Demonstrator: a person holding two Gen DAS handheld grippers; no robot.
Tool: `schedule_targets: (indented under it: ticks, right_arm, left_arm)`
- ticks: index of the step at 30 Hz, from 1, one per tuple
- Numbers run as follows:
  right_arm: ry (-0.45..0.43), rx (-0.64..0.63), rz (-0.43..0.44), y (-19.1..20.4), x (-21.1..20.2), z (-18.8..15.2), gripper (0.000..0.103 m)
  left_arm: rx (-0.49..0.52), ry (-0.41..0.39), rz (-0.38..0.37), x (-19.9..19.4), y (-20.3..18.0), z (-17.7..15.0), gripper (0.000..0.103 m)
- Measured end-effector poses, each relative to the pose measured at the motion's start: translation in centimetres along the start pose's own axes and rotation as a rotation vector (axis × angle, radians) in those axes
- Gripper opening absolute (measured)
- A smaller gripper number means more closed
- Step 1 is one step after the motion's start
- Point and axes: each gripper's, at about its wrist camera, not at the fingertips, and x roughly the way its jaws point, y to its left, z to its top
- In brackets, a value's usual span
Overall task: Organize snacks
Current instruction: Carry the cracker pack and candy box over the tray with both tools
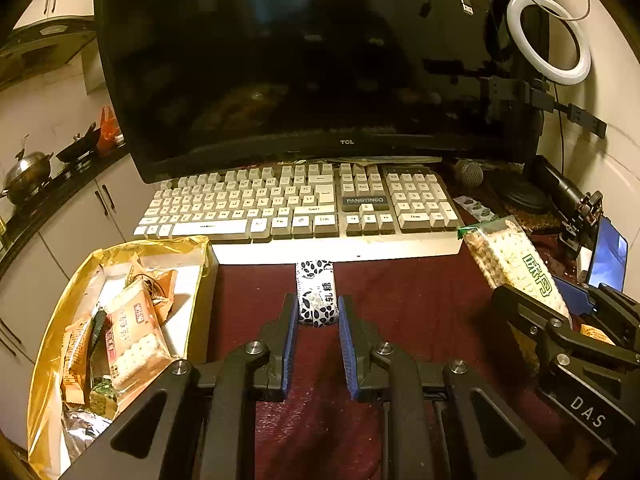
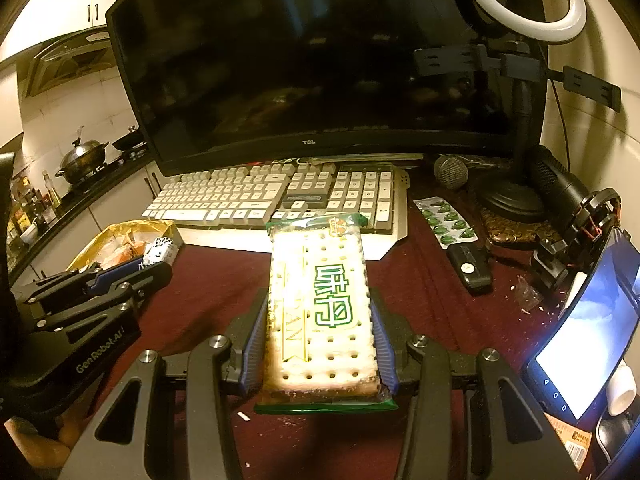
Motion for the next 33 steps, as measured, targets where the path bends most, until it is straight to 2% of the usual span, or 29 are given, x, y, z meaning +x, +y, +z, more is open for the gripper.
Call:
schedule_targets:
  ticks: [6,14,26,30,33]
  right_arm:
    - [0.01,-0.006,0.038,1.3,-0.4,0.2,0.046]
    - [0.076,0.011,0.172,3.8,0.4,1.1,0.046]
    - [0.152,-0.103,0.323,11.7,2.0,1.6,0.046]
    - [0.183,-0.14,0.37,14.7,2.9,1.5,0.046]
    - [0.208,-0.172,0.394,16.8,3.8,1.4,0.046]
  left_arm:
    - [-0.014,-0.01,0.001,-0.5,0.7,0.0,0.02]
    - [-0.063,-0.043,0.014,-2.3,3.2,0.2,0.02]
    - [-0.193,-0.049,0.111,-5.1,11.4,-2.2,0.02]
    - [-0.244,-0.023,0.171,-5.2,14.6,-4.0,0.02]
    - [-0.285,0.013,0.18,-4.7,16.4,-5.2,0.02]
